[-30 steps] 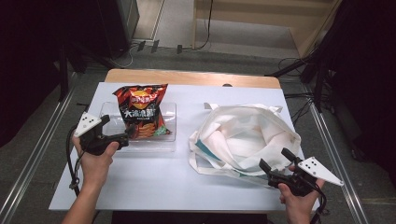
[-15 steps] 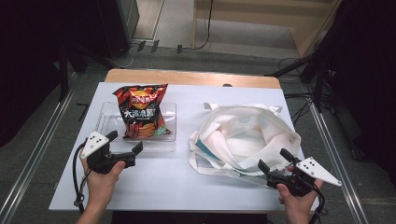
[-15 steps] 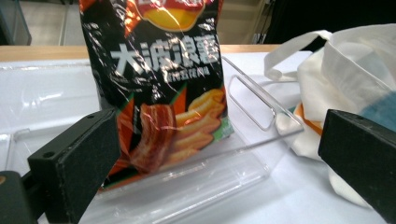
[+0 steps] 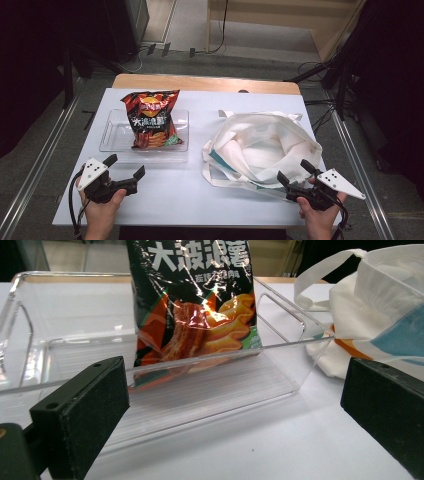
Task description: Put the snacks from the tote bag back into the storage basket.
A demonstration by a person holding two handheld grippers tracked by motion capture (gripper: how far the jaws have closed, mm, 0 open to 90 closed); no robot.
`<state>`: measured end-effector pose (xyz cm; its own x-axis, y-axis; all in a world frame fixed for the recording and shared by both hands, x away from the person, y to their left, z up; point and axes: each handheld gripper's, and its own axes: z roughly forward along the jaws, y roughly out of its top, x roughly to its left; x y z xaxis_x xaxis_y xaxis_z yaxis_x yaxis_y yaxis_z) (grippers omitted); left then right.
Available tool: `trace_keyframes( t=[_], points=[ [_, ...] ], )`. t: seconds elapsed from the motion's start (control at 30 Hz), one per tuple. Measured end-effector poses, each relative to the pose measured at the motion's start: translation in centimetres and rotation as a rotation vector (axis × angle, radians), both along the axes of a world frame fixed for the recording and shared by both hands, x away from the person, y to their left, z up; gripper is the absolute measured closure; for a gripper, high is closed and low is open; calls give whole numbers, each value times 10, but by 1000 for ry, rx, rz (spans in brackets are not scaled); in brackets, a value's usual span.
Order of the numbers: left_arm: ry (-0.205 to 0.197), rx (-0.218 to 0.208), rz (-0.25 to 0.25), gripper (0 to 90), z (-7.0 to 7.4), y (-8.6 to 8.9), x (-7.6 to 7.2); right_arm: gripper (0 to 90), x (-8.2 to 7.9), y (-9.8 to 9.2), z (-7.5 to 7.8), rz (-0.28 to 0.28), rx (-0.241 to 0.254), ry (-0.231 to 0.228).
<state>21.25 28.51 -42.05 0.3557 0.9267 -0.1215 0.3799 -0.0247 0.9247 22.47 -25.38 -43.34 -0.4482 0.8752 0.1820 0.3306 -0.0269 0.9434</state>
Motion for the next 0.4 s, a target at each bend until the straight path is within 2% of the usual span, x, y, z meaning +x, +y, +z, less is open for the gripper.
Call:
trace_keyframes(
  t=[0.13,0.3,0.4],
  points=[
    [-9,22,2,0,-3,2,-7,61,0,-5,-1,-20,9,-3],
    [1,15,6,0,-5,5,-9,62,1,-8,-3,-26,10,-1],
    [-7,12,9,0,-6,5,-9,62,1,-6,-4,-26,8,2]
  ],
)
